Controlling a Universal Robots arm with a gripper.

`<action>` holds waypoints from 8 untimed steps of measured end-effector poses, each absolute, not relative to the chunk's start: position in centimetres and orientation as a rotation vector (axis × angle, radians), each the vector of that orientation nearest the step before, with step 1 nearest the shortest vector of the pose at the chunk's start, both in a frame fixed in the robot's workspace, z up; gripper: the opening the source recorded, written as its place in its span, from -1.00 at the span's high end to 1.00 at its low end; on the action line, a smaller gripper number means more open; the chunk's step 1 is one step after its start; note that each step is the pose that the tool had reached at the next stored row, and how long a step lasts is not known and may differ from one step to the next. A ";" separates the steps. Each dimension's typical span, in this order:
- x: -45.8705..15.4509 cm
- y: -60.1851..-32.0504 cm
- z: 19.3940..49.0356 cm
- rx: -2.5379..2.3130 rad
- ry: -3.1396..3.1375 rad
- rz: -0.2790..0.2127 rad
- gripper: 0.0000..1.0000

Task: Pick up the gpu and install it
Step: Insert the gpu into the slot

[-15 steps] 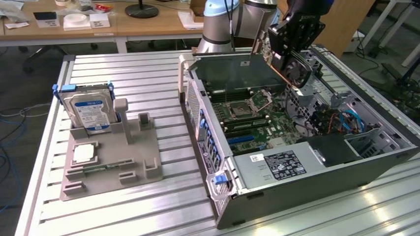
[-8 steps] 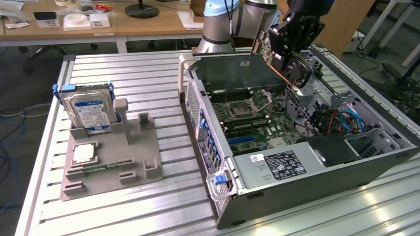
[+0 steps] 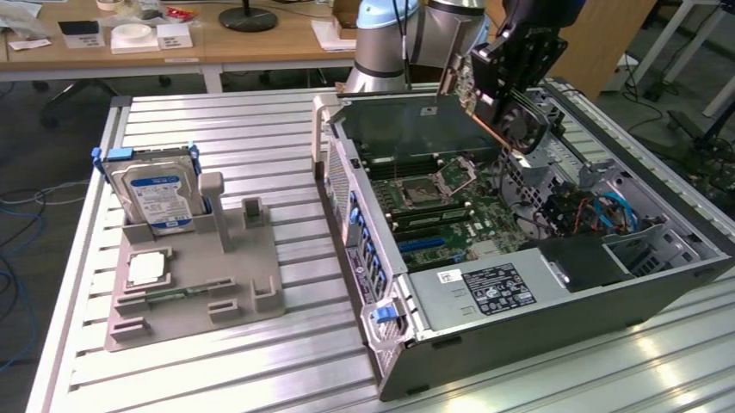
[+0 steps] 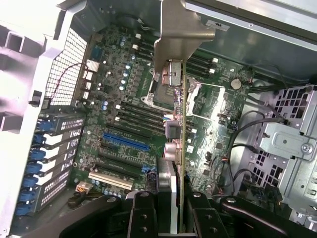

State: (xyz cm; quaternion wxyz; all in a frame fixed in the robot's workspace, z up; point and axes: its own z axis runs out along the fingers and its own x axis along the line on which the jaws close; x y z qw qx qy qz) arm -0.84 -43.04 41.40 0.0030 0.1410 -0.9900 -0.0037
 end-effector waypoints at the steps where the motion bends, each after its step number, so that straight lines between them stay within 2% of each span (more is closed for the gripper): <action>1: -0.8 -43.0 41.4 0.447 -3.103 -0.012 0.44; 8: -0.8 -43.1 41.4 0.487 -3.097 -0.011 0.44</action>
